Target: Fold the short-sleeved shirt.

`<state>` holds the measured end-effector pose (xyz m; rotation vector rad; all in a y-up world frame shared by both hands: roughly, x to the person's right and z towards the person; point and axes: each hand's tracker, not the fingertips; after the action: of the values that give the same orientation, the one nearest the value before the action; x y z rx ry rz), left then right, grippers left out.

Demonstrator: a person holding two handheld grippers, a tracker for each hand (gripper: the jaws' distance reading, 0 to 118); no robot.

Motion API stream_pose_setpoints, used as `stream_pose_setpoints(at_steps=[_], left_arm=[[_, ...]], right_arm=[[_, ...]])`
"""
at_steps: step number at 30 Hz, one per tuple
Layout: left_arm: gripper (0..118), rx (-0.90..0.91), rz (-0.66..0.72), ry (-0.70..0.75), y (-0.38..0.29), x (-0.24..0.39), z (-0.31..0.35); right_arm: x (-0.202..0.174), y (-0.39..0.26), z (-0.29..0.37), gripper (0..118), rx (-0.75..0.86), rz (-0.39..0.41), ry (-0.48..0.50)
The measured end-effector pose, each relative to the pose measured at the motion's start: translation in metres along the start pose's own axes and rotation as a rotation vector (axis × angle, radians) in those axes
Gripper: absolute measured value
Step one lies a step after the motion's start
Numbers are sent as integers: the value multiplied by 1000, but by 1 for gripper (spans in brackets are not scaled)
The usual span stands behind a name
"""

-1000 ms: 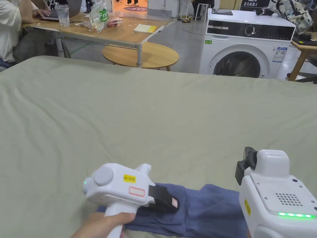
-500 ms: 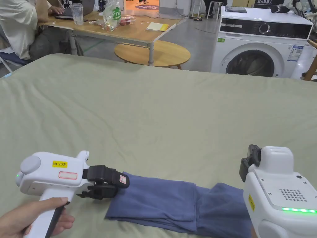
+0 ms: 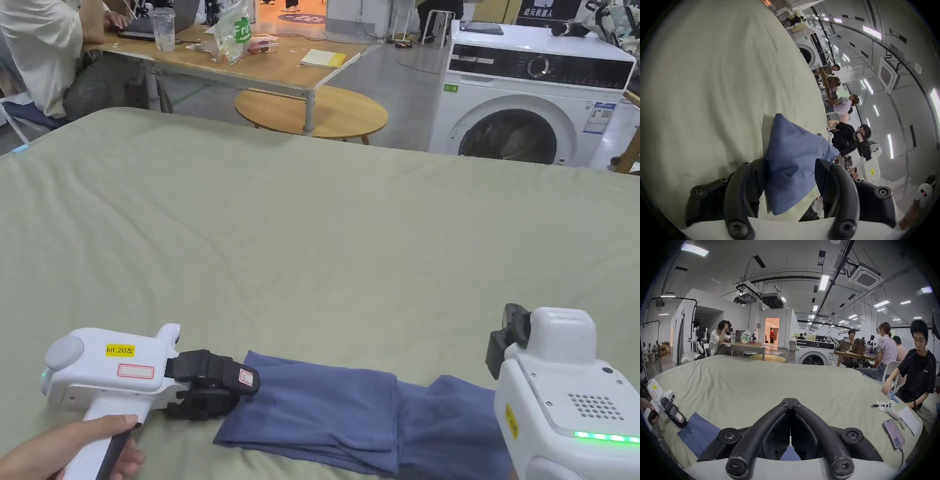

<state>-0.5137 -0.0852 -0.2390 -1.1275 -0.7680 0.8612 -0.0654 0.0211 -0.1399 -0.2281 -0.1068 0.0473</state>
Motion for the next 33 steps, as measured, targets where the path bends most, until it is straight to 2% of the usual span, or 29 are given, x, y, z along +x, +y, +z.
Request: stream_pose_setpoints(at_steps=[7, 12, 13, 14, 16, 17, 22, 27, 31, 33], left_arm=[[60, -42, -49, 71, -1, 8, -6], [58, -35, -32, -37, -1, 3, -29], [49, -35, -39, -38, -1, 3, -31], [25, -30, -41, -11, -2, 4, -33], [18, -28, -40, 9, -3, -6, -37], [17, -3, -23, -42, -3, -9, -35], [13, 25, -35, -38, -4, -9, -23], [12, 77, -85, -59, -5, 18, 4], [12, 135, -108, -34, 2, 35, 48], [12, 178, -125, 45, 5, 45, 74]], right_arm=[[-1, -4, 1, 0, -15, 4, 3], [-4, -5, 2, 0, -19, -2, 9], [-4, -5, 3, 0, -17, -5, 11], [-4, -5, 3, 0, -15, -6, 10], [-4, -4, 3, 0, -14, -8, 10], [-4, -4, 2, 0, -16, -8, 12], [0, -3, 1, 0, -16, -16, 11], [4, -3, 1, 0, -12, -8, 5], [6, 0, -2, 0, -12, -11, 6], [6, 0, -3, 0, -13, -9, 8]])
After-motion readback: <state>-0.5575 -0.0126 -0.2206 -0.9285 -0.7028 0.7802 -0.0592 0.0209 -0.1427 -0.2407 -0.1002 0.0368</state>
